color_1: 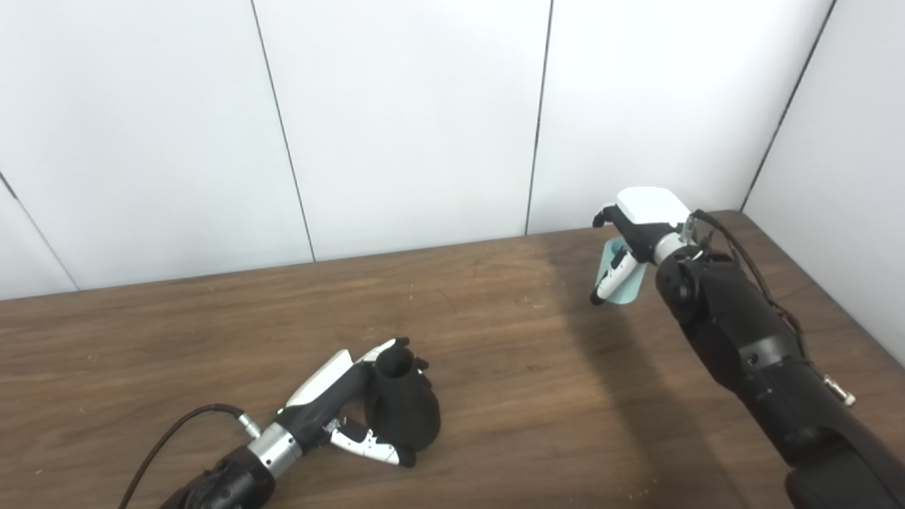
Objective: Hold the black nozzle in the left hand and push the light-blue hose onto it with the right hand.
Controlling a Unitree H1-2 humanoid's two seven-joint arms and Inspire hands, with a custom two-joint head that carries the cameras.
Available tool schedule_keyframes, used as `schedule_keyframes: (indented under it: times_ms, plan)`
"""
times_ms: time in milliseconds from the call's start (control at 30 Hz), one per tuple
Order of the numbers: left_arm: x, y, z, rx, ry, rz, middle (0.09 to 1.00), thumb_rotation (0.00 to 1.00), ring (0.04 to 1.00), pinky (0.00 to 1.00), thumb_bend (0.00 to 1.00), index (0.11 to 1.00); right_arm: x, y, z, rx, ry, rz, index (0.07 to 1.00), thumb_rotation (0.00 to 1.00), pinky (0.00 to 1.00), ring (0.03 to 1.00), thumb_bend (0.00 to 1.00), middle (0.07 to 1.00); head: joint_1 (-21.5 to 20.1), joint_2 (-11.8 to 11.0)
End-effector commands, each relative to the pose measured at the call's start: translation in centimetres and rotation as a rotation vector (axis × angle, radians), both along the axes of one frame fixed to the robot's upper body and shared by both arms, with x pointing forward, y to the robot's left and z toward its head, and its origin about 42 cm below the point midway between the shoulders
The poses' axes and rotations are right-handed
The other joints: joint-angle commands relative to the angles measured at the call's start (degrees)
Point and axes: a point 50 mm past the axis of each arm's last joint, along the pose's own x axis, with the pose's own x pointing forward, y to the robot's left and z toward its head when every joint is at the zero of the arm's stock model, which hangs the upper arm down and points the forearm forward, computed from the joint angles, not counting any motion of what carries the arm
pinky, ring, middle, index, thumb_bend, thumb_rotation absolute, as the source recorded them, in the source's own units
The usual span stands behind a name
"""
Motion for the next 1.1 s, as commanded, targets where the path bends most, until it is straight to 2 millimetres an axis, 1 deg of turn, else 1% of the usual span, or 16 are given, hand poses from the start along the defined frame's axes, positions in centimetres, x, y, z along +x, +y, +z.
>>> schedule_keyframes:
  times_ms: [0, 167, 233, 267, 333, 467, 733, 900, 1067]
  plan:
    - [-6.6, 6.7, -11.5, 0.322, 0.379, 0.127, 0.813, 0.06, 0.992, 1.0, 0.52, 0.48, 1.3, -1.1, 6.7, -0.069, -0.147, -0.012, 0.755, 0.25, 0.67, 0.789, 0.98, 0.824, 0.03, 0.12]
    - [-6.6, 6.7, -11.4, 0.325, 0.379, 0.126, 0.812, 0.06, 0.992, 1.0, 0.52, 0.48, 1.5, -1.4, 6.6, -0.094, -0.142, -0.02, 0.756, 0.25, 0.67, 0.789, 0.98, 0.826, 0.01, 0.15]
    - [-6.6, 6.7, -11.4, 0.327, 0.378, 0.125, 0.812, 0.06, 0.992, 1.0, 0.52, 0.48, 1.4, -1.4, 6.6, -0.106, -0.141, -0.022, 0.756, 0.25, 0.69, 0.787, 0.98, 0.826, 0.01, 0.15]
    - [-6.6, 6.7, -11.4, 0.328, 0.379, 0.125, 0.812, 0.06, 0.992, 1.0, 0.52, 0.48, 1.4, -1.5, 6.5, -0.112, -0.141, -0.023, 0.755, 0.25, 0.74, 0.796, 0.98, 0.828, 0.01, 0.15]
    - [-6.6, 6.7, -11.4, 0.328, 0.379, 0.125, 0.812, 0.06, 0.992, 1.0, 0.52, 0.48, 1.4, -1.5, 6.5, -0.117, -0.14, -0.026, 0.755, 0.26, 0.78, 0.805, 0.98, 0.829, 0.06, 0.23]
    - [-6.6, 6.7, -11.4, 0.329, 0.377, 0.125, 0.812, 0.06, 0.992, 1.0, 0.52, 0.48, 1.5, -1.8, 6.3, -0.127, -0.135, -0.032, 0.753, 0.26, 0.81, 0.82, 0.99, 0.833, 0.08, 0.33]
    - [-6.6, 6.7, -11.3, 0.332, 0.38, 0.127, 0.811, 0.06, 0.992, 1.0, 0.52, 0.48, 1.7, -2.4, 5.9, -0.128, -0.114, -0.049, 0.753, 0.26, 0.82, 0.825, 0.98, 0.841, 0.1, 0.52]
    - [-6.6, 6.7, -11.3, 0.333, 0.382, 0.128, 0.811, 0.06, 0.992, 1.0, 0.52, 0.48, 1.7, -2.4, 5.8, -0.124, -0.104, -0.049, 0.754, 0.26, 0.77, 0.824, 0.98, 0.841, 0.08, 0.66]
    - [-6.6, 6.8, -11.3, 0.331, 0.386, 0.129, 0.811, 0.06, 0.992, 1.0, 0.52, 0.48, 1.8, -2.4, 5.7, -0.121, -0.093, -0.051, 0.754, 0.26, 0.76, 0.824, 0.98, 0.843, 0.12, 0.69]
